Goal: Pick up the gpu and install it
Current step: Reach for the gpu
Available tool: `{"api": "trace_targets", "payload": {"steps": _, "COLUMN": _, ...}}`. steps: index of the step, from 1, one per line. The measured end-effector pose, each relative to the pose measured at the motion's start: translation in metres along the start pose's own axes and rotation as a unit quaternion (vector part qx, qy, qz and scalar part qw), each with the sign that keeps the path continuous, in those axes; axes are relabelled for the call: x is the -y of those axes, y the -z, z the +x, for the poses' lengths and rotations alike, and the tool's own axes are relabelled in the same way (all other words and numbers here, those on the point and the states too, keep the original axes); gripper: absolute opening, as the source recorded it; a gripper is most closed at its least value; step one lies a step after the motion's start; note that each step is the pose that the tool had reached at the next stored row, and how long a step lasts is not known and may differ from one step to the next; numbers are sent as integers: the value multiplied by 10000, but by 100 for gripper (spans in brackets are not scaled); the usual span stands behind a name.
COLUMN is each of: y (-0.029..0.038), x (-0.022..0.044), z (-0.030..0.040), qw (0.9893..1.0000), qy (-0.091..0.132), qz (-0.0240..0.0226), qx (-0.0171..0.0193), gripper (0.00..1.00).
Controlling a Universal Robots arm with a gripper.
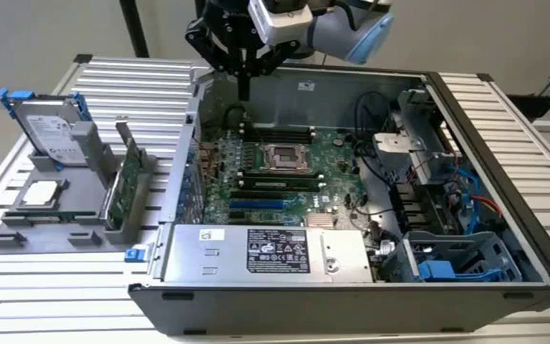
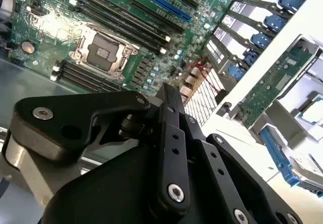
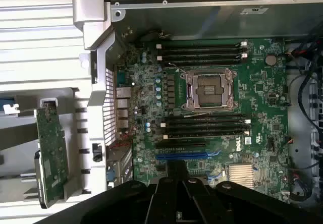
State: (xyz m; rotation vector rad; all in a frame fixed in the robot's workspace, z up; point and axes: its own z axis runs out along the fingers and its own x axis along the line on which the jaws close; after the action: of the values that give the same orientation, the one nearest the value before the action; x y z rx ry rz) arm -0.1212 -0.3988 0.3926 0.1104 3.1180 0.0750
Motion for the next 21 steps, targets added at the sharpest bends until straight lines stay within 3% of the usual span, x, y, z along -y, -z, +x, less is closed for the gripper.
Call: {"api": "trace_targets", "payload": {"steps": 21, "y": 1, "x": 1, "z": 16, "qw": 10000, "qy": -1, "qz": 0, "qx": 0, "gripper": 0}}
